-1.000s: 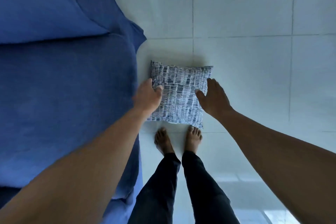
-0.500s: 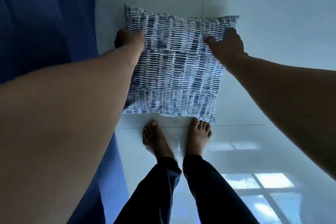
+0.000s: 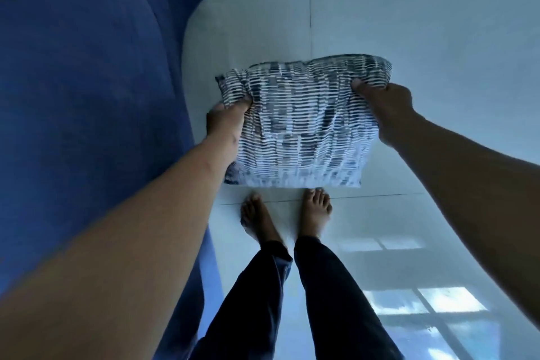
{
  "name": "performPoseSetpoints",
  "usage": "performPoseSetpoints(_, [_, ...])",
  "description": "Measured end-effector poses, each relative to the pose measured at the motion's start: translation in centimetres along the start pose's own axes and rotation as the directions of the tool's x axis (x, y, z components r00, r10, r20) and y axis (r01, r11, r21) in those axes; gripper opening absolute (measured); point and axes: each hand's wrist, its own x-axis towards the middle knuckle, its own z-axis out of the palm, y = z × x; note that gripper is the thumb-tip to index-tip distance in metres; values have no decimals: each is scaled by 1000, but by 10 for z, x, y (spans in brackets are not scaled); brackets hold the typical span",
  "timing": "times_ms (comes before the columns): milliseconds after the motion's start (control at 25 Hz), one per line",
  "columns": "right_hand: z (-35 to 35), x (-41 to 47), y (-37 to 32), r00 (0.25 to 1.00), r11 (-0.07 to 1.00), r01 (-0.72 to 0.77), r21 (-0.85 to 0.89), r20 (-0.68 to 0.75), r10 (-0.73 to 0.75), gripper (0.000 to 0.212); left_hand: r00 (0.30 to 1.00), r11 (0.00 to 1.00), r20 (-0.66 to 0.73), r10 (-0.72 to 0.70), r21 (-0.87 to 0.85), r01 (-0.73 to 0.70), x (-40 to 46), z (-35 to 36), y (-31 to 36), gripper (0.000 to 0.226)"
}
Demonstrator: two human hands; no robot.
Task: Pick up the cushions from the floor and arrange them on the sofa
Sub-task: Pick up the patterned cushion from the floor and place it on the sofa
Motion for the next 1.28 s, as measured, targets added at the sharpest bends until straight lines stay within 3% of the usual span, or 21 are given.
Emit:
performPoseSetpoints(80, [-13, -49, -31, 999, 999, 44, -5, 26, -44, 14, 1000, 998, 11, 22, -53, -21, -55, -18, 14, 17])
performPoseSetpoints(360, [-37, -226, -147, 981, 984, 180, 0, 66, -180, 15, 991, 965, 46, 125, -237, -111, -250, -102, 92, 7])
performPoseSetpoints(640, [-34, -378, -240, 924, 943, 331, 18, 198, -328, 16, 956, 893, 5, 294, -358, -273, -409, -203, 136, 24])
performPoseSetpoints(840, [0, -441, -272, 857, 903, 428, -32, 331, -394, 19, 925, 804, -131, 358, -460, -377, -463, -262, 128, 33])
performPoseSetpoints(1040, [59, -487, -282, 771, 851, 514, -103, 491, -406, 42, 899, 724, -271, 344, -533, -438, -487, -330, 97, 34])
performPoseSetpoints(1280, [168, -529, -285, 684, 770, 604, -205, 629, -369, 39, 850, 664, -445, 283, -549, -508, -477, -417, 70, 35])
